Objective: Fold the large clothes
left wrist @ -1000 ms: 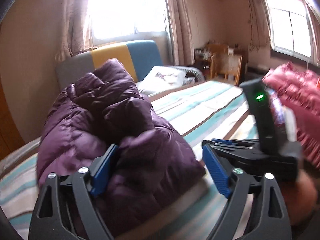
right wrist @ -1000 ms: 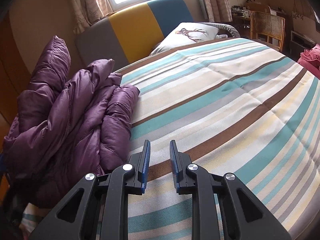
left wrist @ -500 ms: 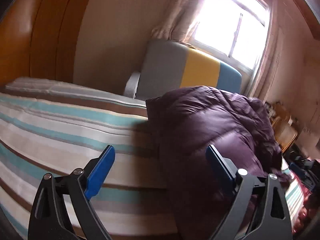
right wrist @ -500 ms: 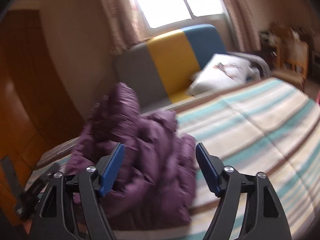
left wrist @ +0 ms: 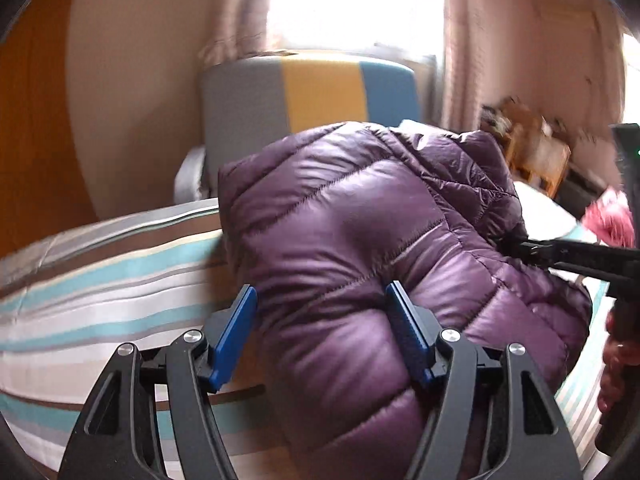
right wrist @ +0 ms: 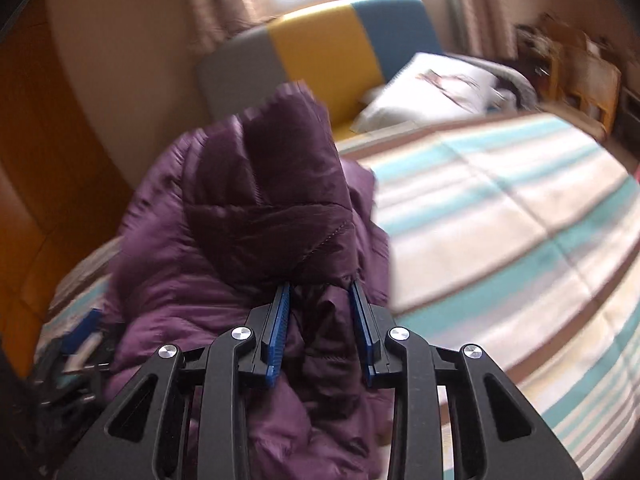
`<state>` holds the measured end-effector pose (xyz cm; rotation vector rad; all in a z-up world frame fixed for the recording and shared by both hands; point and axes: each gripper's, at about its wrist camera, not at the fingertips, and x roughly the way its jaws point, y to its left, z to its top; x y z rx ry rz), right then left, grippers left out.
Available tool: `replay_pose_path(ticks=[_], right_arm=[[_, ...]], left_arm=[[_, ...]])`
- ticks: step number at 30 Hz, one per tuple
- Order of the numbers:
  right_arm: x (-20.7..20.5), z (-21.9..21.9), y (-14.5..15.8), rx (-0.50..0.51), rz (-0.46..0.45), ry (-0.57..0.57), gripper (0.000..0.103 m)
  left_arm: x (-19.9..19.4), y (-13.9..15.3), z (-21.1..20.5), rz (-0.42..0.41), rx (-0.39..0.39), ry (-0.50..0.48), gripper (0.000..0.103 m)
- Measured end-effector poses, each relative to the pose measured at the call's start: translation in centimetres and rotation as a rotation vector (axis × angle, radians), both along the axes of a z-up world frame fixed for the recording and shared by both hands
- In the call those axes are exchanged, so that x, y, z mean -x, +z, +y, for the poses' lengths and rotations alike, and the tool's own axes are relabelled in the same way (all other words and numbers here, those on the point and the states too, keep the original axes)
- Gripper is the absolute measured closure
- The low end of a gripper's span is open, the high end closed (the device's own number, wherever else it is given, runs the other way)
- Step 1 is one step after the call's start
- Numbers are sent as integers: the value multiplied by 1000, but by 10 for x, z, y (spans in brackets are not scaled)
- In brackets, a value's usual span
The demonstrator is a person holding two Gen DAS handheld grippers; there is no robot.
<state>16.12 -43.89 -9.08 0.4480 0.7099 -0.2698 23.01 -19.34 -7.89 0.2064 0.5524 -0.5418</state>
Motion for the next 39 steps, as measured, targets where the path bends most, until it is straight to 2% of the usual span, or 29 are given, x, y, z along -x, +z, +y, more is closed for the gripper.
replay_pose_path(ticks=[2,5,8,11,13,17,20,24,29,33,39], right_arm=[[3,-5,-22,-20,0,-13,73],[9,-6,-18,-30,-40,-2,73],[21,-8,8,-32,-105,-10,73],[28,2,46,54,-203,-28,73],[17,12,63,109,-215,8,73],[-30,33,72,207,-174,89,73],[-68,30,56,257,-94,86,73],[-87,12,17,210,-7,58,74],[-88,-1,-14,155,-19,38,76],[-96,-8,-20,129,-5,36,76],[-95,-9,-20,138,-8,28,76]], left_arm=[[7,-4,-9,-23,-22,-12,37],[11,-2,-10,-26,-41,1,37],[11,4,-3,-1,-23,7,37],[15,5,-5,-3,-23,25,37],[20,5,-7,-9,-30,43,37],[24,5,-12,-23,-50,66,37],[24,5,-11,-14,-47,64,37],[20,2,-11,6,-21,56,36],[16,-3,-17,8,-7,46,32],[12,-5,-17,17,0,45,31],[1,21,-3,104,111,74,28]])
